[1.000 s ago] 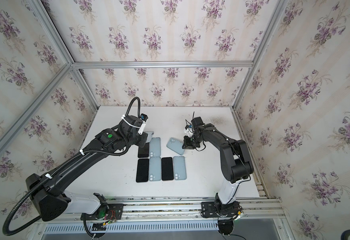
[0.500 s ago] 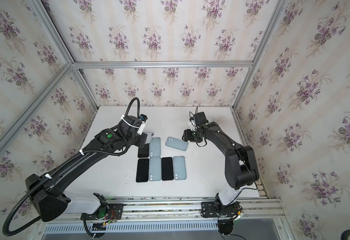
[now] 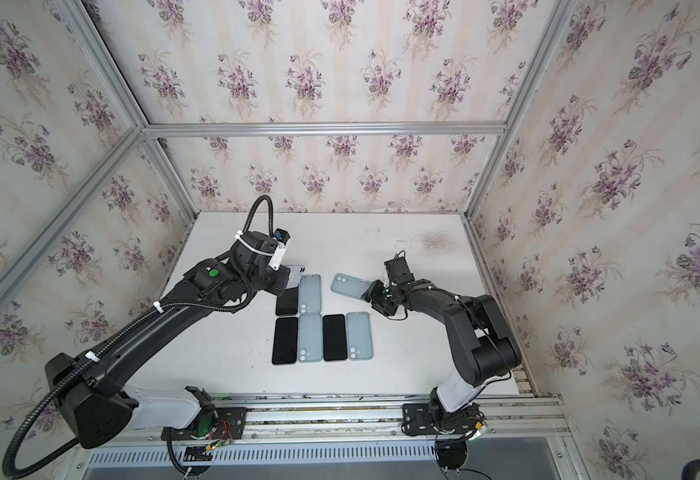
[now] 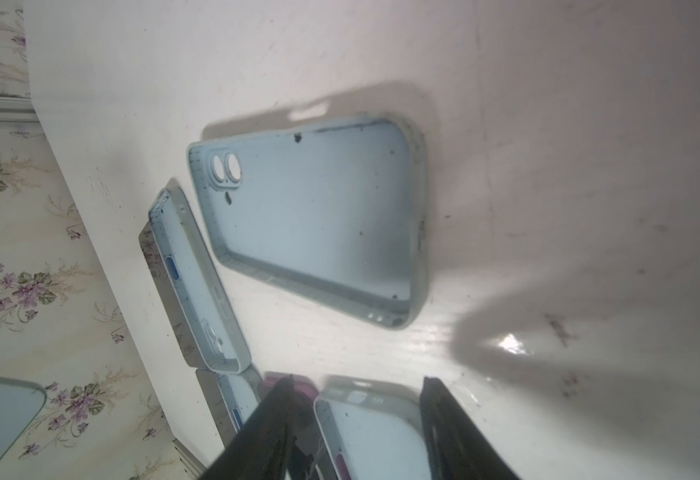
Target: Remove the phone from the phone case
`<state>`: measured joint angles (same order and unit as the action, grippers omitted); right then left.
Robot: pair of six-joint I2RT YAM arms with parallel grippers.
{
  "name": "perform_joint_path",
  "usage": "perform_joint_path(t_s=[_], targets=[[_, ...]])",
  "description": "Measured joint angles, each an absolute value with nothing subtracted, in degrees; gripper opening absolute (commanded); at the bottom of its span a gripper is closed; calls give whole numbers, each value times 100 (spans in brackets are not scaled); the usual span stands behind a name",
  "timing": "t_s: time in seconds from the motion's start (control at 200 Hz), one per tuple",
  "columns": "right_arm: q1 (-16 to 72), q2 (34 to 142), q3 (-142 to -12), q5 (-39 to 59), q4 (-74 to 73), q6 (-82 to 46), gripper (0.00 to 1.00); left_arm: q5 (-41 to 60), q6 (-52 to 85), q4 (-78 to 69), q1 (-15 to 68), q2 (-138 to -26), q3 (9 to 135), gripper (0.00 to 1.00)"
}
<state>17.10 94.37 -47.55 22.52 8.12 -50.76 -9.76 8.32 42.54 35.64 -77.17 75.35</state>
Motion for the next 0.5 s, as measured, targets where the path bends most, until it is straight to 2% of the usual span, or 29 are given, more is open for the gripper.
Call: perform_joint_path(t_s=[0.25,0.455,0.5], targets=[[1708,9638,-4884,1977,814,-5404,45,-919,829,4235,3487,-7627,7415,0],[1708,9944,-5061,1925,681,-5610,35,-904,825,4226,3411,-7575,7341,0],[1708,9983,-5098,1914,668,-5612,30,-886,823,4217,3404,-7561,7310,0]])
